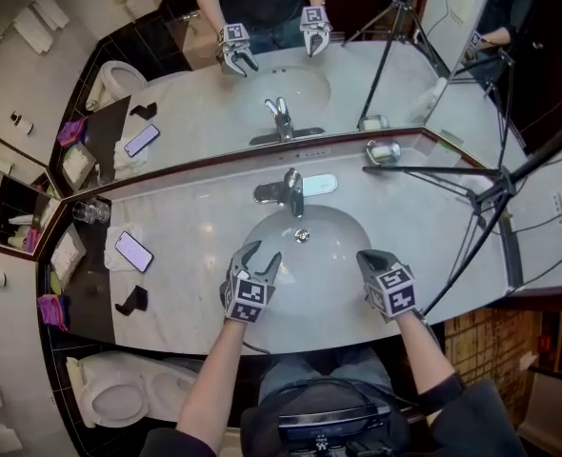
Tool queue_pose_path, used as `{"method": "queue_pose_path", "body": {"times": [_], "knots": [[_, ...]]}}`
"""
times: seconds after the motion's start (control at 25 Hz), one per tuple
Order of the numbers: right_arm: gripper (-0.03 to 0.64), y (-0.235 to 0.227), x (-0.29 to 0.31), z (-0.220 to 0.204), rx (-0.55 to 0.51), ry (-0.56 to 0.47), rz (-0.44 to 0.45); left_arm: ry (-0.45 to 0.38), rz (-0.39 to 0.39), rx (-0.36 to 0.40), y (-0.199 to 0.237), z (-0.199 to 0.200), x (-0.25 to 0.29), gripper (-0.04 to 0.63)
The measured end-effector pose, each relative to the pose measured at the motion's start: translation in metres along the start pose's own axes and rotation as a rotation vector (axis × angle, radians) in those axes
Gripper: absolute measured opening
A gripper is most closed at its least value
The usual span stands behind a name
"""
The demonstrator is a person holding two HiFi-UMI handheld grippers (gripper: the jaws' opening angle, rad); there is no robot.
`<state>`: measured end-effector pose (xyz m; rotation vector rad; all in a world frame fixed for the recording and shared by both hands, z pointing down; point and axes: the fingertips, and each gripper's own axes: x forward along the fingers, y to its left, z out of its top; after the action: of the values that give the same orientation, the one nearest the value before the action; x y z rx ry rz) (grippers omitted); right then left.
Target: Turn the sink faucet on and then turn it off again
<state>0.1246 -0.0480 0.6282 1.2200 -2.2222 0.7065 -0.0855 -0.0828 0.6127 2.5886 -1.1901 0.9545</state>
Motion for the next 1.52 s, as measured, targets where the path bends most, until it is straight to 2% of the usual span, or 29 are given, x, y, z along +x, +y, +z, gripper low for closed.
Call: {"method": "queue_pose_path", "body": {"times": [0.12,0.28,0.4,0.48,0.6,0.84,0.96,1.2,1.28,1.52], "knots": [[0.021,0.0,0.01,-0.01,0.017,0.012,0.006,0.037,0.001,0.115,0.01,-0.001,0.025,0.201],[0.021,-0.001,0.022,-0.024,0.029,0.03,0.009,0.054,-0.002,0.204,0.032,0.01,0.057,0.201],[0.021,-0.004,0.029,-0.032,0.043,0.039,0.009,0.072,0.007,0.313,0.045,0.018,0.08,0.202],[0.021,-0.007,0.034,-0.036,0.053,0.045,0.007,0.093,0.0,0.385,0.049,0.02,0.095,0.242],[0.021,-0.007,0.039,-0.044,0.07,0.056,0.006,0.112,-0.016,0.487,0.05,0.022,0.112,0.242],[0.021,-0.004,0.046,-0.061,0.092,0.078,0.009,0.118,0.044,0.708,0.053,0.037,0.13,0.241],[0.021,-0.002,0.047,-0.066,0.109,0.084,0.009,0.109,0.07,0.795,0.055,0.042,0.139,0.229],[0.021,-0.01,0.046,-0.085,0.132,0.093,-0.004,0.094,0.114,0.847,0.056,0.049,0.15,0.188],[0.021,-0.012,0.045,-0.088,0.137,0.096,-0.008,0.086,0.138,0.841,0.057,0.055,0.15,0.136],[0.021,-0.009,0.042,-0.095,0.15,0.103,-0.01,0.093,0.146,0.81,0.058,0.058,0.152,0.137]]}}
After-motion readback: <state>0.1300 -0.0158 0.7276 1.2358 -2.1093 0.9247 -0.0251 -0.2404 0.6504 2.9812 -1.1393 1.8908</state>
